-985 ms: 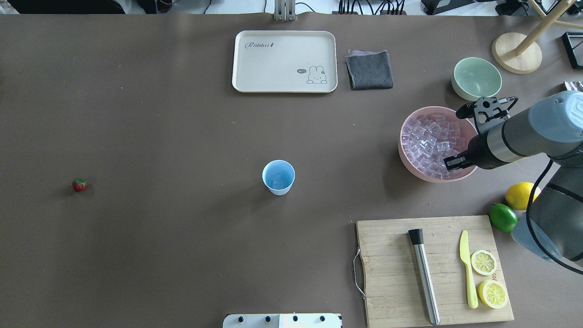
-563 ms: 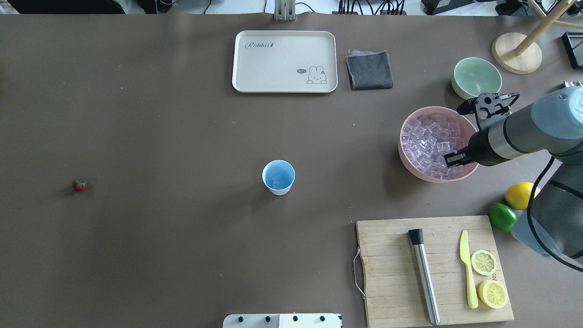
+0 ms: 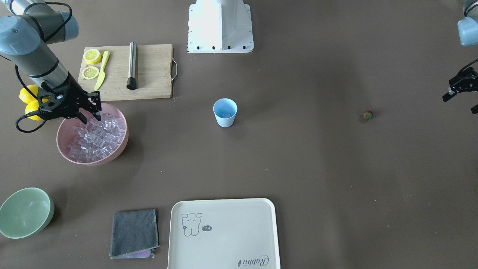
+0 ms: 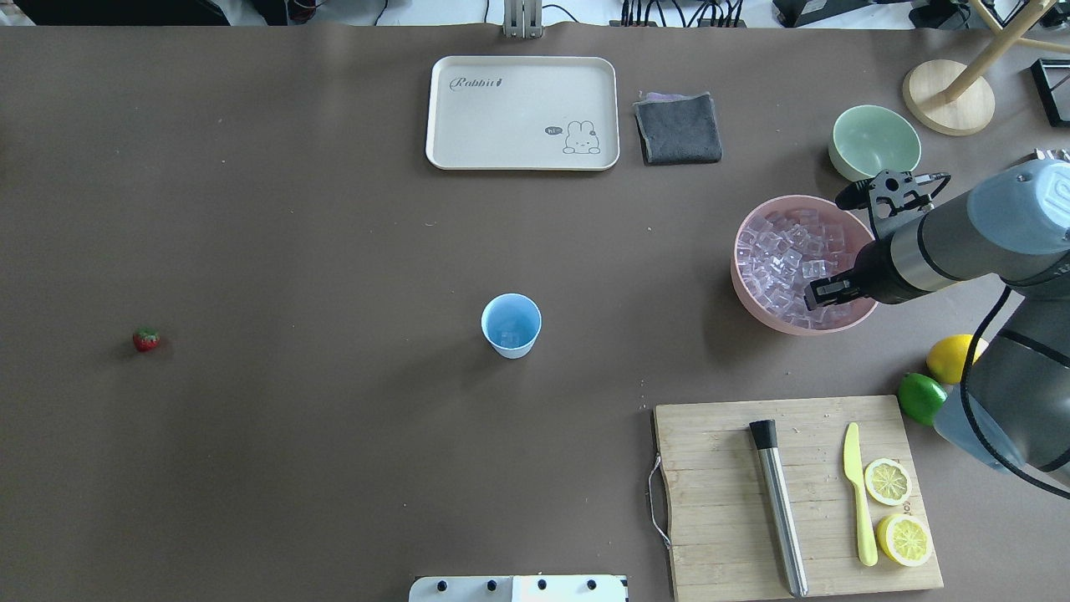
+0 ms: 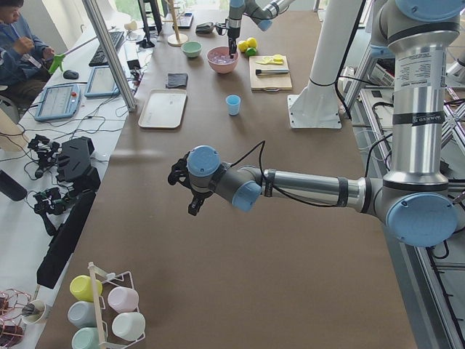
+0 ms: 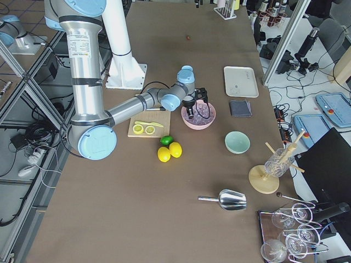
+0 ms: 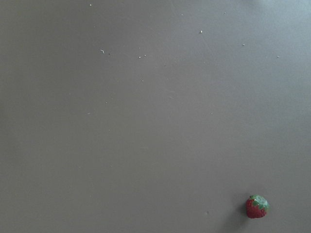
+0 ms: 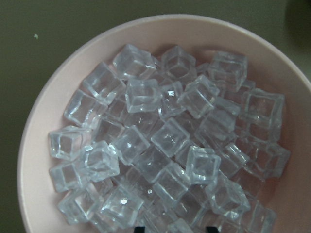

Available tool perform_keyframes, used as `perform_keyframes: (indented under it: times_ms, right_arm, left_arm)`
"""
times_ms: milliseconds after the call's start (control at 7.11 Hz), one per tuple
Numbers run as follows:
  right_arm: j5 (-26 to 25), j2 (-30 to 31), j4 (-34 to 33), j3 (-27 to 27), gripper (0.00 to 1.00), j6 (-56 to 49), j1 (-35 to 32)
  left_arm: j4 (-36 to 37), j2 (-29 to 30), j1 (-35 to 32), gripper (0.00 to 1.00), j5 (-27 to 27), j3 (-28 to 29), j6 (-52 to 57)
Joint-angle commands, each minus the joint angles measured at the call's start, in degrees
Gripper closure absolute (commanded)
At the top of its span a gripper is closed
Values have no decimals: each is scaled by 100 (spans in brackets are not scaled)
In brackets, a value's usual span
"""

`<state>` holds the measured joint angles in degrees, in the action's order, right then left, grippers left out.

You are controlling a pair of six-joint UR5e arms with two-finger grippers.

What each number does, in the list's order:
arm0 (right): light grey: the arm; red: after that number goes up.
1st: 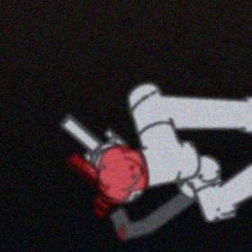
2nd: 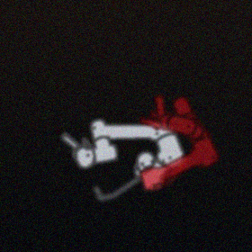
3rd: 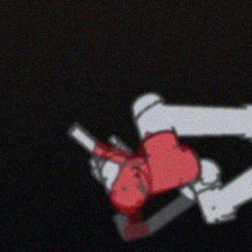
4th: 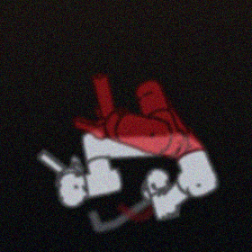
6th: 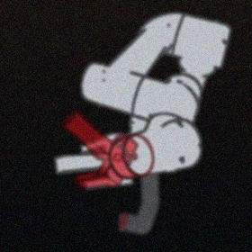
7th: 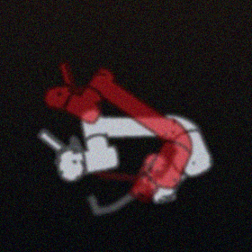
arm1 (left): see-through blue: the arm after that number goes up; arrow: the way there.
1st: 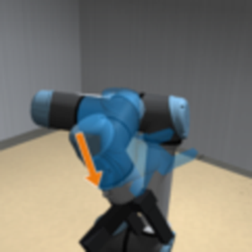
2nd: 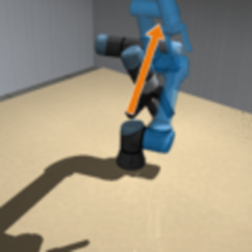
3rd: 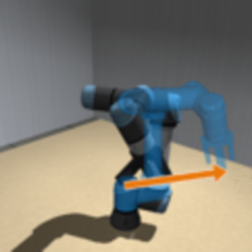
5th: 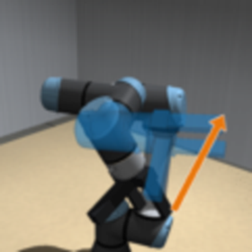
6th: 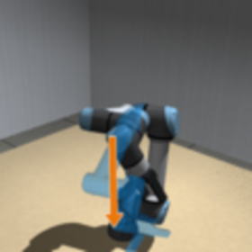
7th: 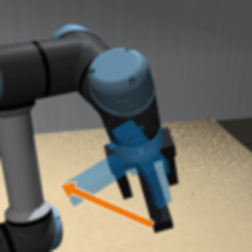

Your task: Put ice and strawberries in cup

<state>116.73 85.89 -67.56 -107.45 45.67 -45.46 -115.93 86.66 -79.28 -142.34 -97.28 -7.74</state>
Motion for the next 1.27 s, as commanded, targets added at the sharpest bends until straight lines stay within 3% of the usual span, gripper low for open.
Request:
perform_keyframes:
  times_ms: [0,281,704,1126]
  right_arm:
    - [-19,-55,-3,127,1,38,19]
    - [-36,-46,-3,146,2,38,107]
    - [-54,-55,6,128,19,29,186]
    - [-203,7,-3,128,28,29,274]
  left_arm:
    - [-9,0,9,2,-4,-10,0]
    - [-9,0,9,2,-4,-10,0]
    - [0,0,9,2,5,-1,0]
    - [0,9,9,2,5,-10,-9]
